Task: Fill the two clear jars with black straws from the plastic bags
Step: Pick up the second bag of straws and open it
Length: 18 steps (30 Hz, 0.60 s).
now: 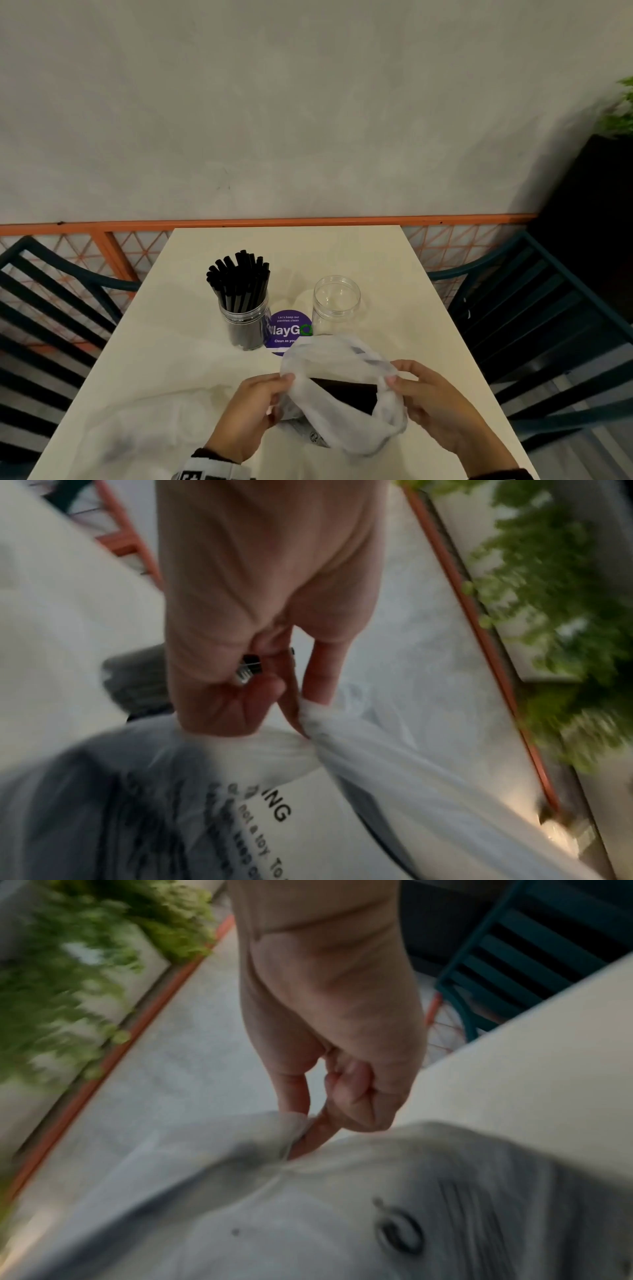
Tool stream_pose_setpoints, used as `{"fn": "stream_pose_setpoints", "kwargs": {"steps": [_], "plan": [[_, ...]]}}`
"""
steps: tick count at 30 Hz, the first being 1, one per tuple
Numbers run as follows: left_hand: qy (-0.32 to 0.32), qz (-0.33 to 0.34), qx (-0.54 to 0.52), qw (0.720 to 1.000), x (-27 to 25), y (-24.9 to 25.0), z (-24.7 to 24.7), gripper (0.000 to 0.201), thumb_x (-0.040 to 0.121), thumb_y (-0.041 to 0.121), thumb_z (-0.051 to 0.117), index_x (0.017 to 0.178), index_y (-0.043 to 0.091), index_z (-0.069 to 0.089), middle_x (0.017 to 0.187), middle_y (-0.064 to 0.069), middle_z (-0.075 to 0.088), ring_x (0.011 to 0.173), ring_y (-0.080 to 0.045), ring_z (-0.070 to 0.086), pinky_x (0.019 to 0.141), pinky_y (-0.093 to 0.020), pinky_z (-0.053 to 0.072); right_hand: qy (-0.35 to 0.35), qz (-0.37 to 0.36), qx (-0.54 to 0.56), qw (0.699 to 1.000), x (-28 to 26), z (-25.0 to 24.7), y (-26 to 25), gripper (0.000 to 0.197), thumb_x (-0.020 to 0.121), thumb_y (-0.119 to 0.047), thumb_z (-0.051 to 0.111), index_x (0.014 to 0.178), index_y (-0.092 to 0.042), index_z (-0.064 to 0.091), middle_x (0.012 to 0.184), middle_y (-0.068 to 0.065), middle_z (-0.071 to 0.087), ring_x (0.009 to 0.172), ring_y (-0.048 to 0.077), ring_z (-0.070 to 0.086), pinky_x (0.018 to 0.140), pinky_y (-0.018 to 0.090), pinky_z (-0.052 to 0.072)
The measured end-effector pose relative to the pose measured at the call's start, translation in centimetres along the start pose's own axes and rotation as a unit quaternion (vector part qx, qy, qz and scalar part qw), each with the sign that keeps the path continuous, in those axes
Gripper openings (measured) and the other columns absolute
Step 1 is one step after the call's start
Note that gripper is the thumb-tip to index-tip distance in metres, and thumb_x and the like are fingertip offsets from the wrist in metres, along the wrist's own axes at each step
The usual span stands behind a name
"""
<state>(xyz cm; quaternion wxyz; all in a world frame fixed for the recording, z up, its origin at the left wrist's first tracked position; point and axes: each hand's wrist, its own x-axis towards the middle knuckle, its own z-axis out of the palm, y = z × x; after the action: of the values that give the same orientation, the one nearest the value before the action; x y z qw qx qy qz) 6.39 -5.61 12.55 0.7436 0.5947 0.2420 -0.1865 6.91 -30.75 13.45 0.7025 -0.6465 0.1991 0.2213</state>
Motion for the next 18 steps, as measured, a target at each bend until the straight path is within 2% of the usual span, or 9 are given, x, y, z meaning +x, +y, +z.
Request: {"fn": "stream_pose_setpoints", "kwargs": {"steps": [1, 3, 5, 7, 9, 12, 15, 17, 18], "plan": [[-0.031, -0.031, -0.048, 0.998, 0.1, 0.1, -0.1, 0.021, 0.081, 0.006, 0.059, 0.060, 0.011, 0.060, 0.049, 0.003, 0.038, 0.046, -0.010, 0.032, 0.045, -0.020, 0.030, -0.015, 0.026, 0.067, 0.997, 0.3, -0.2, 0.1, 0.001, 0.086, -0.008, 0.059, 0.087, -0.008, 0.059, 0.055, 0.003, 0.054, 0.040, 0.009, 0.034, 0.037, 0.019, 0.025], [-0.072, -0.071, -0.134, 0.986, 0.2, 0.2, -0.4, 0.010, 0.070, 0.003, 0.058, 0.061, 0.007, 0.057, 0.053, -0.001, 0.038, 0.045, -0.011, 0.036, 0.041, -0.020, 0.037, -0.023, 0.069, 0.204, 0.976, 0.9, -0.8, 0.6, 0.012, 0.086, -0.005, 0.054, 0.077, -0.012, 0.052, 0.053, 0.001, 0.045, 0.034, 0.008, 0.031, 0.029, 0.018, 0.022], [-0.082, -0.072, -0.181, 0.978, -0.1, 0.4, -0.3, 0.005, 0.062, 0.002, 0.055, 0.061, 0.000, 0.060, 0.061, -0.010, 0.049, 0.056, -0.020, 0.046, 0.054, -0.031, 0.045, -0.013, 0.088, 0.303, 0.949, 1.0, -1.3, 0.6, 0.012, 0.082, -0.007, 0.054, 0.073, -0.013, 0.048, 0.054, 0.000, 0.040, 0.034, 0.008, 0.033, 0.028, 0.019, 0.023], [-0.077, -0.077, -0.198, 0.974, -0.4, 0.4, 0.2, 0.016, 0.060, 0.002, 0.048, 0.052, -0.003, 0.061, 0.060, -0.016, 0.060, 0.060, -0.029, 0.052, 0.063, -0.039, 0.044, 0.005, 0.091, 0.346, 0.934, 1.0, -1.7, 0.6, 0.017, 0.087, -0.007, 0.050, 0.071, -0.010, 0.048, 0.049, 0.001, 0.037, 0.038, 0.010, 0.031, 0.029, 0.020, 0.025], [-0.065, -0.097, -0.227, 0.967, -0.3, 0.5, 0.4, 0.027, 0.063, 0.004, 0.042, 0.043, -0.001, 0.059, 0.051, -0.016, 0.061, 0.059, -0.029, 0.050, 0.061, -0.035, 0.043, 0.023, 0.096, 0.343, 0.934, 0.6, -1.5, 0.2, 0.024, 0.089, -0.003, 0.045, 0.066, -0.006, 0.050, 0.042, 0.001, 0.037, 0.038, 0.012, 0.029, 0.029, 0.021, 0.026], [-0.057, -0.107, -0.225, 0.967, 0.4, 0.3, 0.1, 0.023, 0.066, 0.010, 0.040, 0.052, 0.003, 0.056, 0.054, -0.013, 0.059, 0.063, -0.024, 0.043, 0.062, -0.033, 0.036, 0.025, 0.104, 0.306, 0.946, 0.1, -0.8, 0.2, 0.021, 0.081, -0.001, 0.049, 0.062, 0.001, 0.060, 0.039, 0.008, 0.051, 0.029, 0.017, 0.047, 0.029, 0.020, 0.040], [-0.051, -0.082, -0.150, 0.984, 0.3, 0.0, -0.3, 0.010, 0.062, 0.013, 0.045, 0.058, 0.008, 0.053, 0.056, -0.007, 0.056, 0.064, -0.021, 0.041, 0.065, -0.032, 0.037, 0.061, 0.094, 0.215, 0.970, 0.5, -0.8, 0.9, 0.018, 0.088, -0.014, 0.056, 0.079, 0.001, 0.062, 0.057, 0.015, 0.064, 0.046, 0.025, 0.062, 0.042, 0.027, 0.049], [-0.052, -0.068, -0.079, 0.993, 0.2, -0.3, -0.5, 0.010, 0.068, 0.014, 0.054, 0.066, 0.010, 0.063, 0.067, -0.006, 0.060, 0.071, -0.020, 0.047, 0.066, -0.031, 0.042, 0.043, 0.058, 0.125, 0.989, 0.4, -1.3, 1.0, 0.026, 0.086, -0.026, 0.062, 0.081, -0.001, 0.064, 0.064, 0.012, 0.067, 0.055, 0.023, 0.063, 0.049, 0.027, 0.048], [-0.045, -0.051, -0.030, 0.997, 0.3, -0.7, -0.7, 0.009, 0.074, 0.014, 0.058, 0.073, 0.010, 0.066, 0.075, -0.006, 0.062, 0.075, -0.019, 0.051, 0.065, -0.029, 0.045, 0.026, 0.040, 0.071, 0.996, 0.3, -1.5, 0.9, 0.029, 0.082, -0.033, 0.066, 0.080, -0.005, 0.061, 0.064, 0.007, 0.064, 0.055, 0.019, 0.058, 0.050, 0.027, 0.043]]}}
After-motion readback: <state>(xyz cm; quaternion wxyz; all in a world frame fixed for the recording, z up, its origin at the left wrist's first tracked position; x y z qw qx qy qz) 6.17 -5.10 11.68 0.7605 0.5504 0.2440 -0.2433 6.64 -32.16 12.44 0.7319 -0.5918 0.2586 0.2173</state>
